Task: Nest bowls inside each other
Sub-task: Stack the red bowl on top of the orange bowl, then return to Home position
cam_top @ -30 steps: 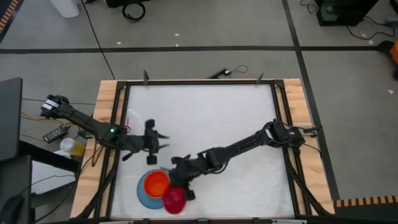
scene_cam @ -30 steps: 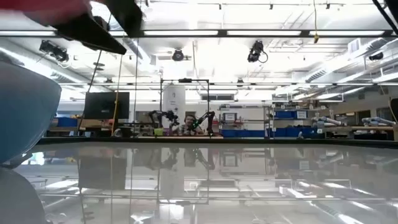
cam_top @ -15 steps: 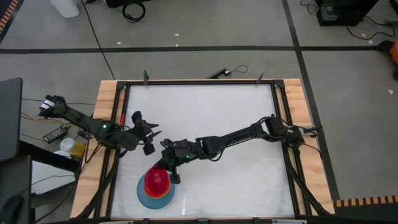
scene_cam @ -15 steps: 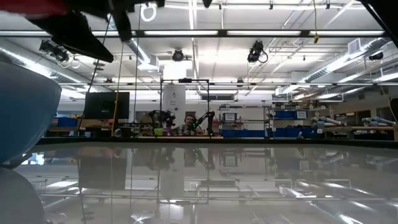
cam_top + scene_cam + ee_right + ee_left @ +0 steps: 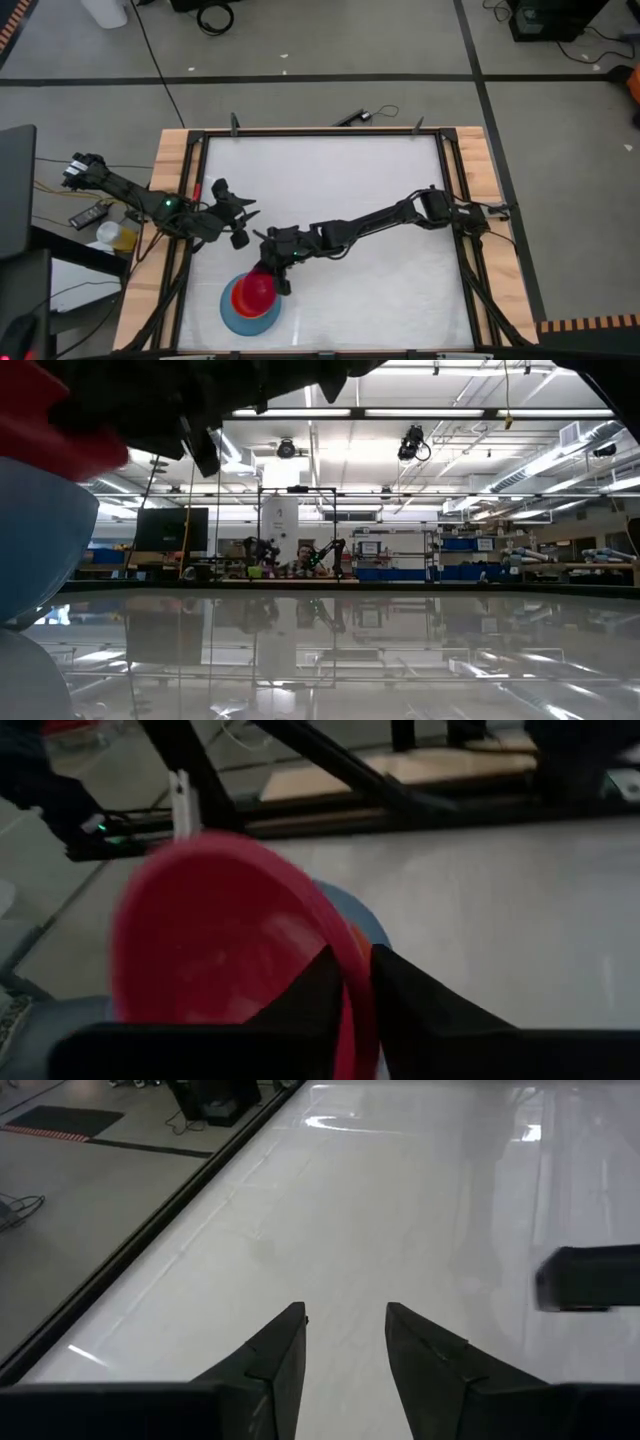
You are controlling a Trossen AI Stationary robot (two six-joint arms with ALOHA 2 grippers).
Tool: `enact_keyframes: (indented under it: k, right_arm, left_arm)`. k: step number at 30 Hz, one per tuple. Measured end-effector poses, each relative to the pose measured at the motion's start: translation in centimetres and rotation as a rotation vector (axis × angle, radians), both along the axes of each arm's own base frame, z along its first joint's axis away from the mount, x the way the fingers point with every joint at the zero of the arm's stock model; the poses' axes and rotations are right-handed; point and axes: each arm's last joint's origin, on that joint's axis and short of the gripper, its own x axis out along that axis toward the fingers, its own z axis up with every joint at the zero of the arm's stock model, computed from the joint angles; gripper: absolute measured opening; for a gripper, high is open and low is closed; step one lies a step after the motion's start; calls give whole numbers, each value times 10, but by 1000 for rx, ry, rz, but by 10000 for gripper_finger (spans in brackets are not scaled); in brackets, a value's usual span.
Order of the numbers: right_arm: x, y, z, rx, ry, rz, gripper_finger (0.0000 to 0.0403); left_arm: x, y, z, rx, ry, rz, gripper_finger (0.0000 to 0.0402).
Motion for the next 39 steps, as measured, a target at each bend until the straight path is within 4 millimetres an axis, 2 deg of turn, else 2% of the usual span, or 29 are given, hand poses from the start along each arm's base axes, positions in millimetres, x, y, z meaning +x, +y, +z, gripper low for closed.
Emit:
enact_keyframes:
  k: [13, 16, 19, 23, 25, 29, 32, 36, 39]
  right_arm:
    - [-2, 0, -1, 62, 45, 39, 168]
    - [-11, -2, 9, 62, 119, 5, 172]
    - [-27, -7, 32, -27, 183, -72, 171]
    - [-55, -6, 60, -134, 288, -138, 171]
    - [-74, -3, 72, -200, 345, -173, 171]
    - [-124, 1, 92, -360, 364, -318, 171]
    - [-163, -2, 90, -406, 303, -409, 170]
    - [-213, -11, 79, -313, 164, -431, 170]
    - [-250, -19, 67, -242, 42, -427, 167]
  left_arm:
    - [0, 0, 0, -9, -8, 4, 141]
    - [0, -1, 0, -17, -5, -6, 141]
    - [0, -2, 0, -27, -3, -22, 141]
    - [1, -3, 2, -35, -30, -24, 141]
    - [4, -4, 7, -30, -100, 0, 141]
    - [18, -10, 19, -26, -227, -31, 141]
    - [33, -18, 15, -51, -243, -96, 141]
    - [61, -23, 11, -4, -291, -195, 141]
    - [83, -18, 6, -21, -343, -272, 141]
